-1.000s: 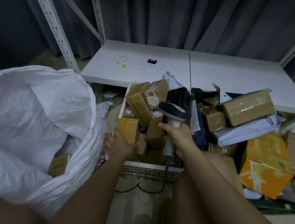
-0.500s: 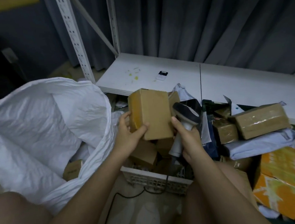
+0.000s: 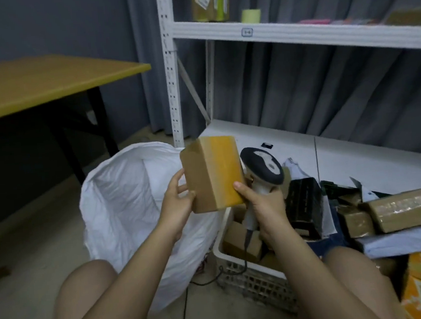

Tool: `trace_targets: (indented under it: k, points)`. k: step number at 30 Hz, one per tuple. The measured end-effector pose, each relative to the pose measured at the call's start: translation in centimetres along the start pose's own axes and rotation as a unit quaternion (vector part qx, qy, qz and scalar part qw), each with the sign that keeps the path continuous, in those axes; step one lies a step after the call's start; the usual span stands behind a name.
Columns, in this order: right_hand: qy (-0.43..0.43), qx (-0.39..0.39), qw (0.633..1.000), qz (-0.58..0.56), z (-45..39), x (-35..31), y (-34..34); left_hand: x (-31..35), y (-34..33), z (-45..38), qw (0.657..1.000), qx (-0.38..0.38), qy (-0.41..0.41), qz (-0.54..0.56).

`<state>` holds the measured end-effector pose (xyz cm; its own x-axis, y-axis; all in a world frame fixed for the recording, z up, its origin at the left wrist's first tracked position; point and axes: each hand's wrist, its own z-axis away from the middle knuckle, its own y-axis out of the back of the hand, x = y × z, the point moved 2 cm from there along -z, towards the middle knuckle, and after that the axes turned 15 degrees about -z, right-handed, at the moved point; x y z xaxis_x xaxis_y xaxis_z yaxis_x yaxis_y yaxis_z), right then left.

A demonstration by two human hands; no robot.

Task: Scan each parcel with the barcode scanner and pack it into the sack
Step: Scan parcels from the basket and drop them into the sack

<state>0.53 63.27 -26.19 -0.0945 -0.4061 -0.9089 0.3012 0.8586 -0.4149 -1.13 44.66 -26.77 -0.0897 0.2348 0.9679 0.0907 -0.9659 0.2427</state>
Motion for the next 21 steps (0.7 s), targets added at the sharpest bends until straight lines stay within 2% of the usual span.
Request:
trace_targets:
  k: [2, 4, 6, 9, 12, 15, 18, 21]
  points:
    - [0.017, -0.022, 0.999, 0.019, 0.9, 0.2, -1.4, 0.2, 0.9, 0.6, 0.999, -0.026, 0.027, 0.025]
    - [0.013, -0.059, 0.998, 0.028, 1.5, 0.6, -2.4, 0.2, 1.6, 1.1, 0.994, -0.08, 0.048, 0.057]
    - [-0.004, -0.079, 0.996, 0.032, 1.9, 1.1, -3.0, 0.0, 2.2, 1.3, 0.991, -0.097, 0.048, 0.076]
    - [-0.034, -0.056, 0.998, 0.006, 1.7, 1.6, -3.2, -0.8, 3.1, 0.9, 0.986, -0.115, 0.054, 0.107]
    - [-0.055, -0.018, 0.998, -0.034, 1.3, 1.8, -2.8, -1.0, 3.6, 1.0, 0.969, -0.172, 0.072, 0.163]
    - [-0.079, -0.027, 0.995, -0.05, 1.5, 2.0, -2.8, -1.1, 3.7, 1.5, 0.955, -0.216, 0.073, 0.19]
    - [-0.093, -0.034, 0.993, -0.07, 1.4, 2.2, -2.8, -1.6, 4.0, 1.3, 0.962, -0.193, 0.047, 0.185]
    - [-0.082, -0.039, 0.994, -0.061, 1.2, 1.9, -2.7, -1.8, 4.5, 0.5, 0.983, -0.105, 0.038, 0.143]
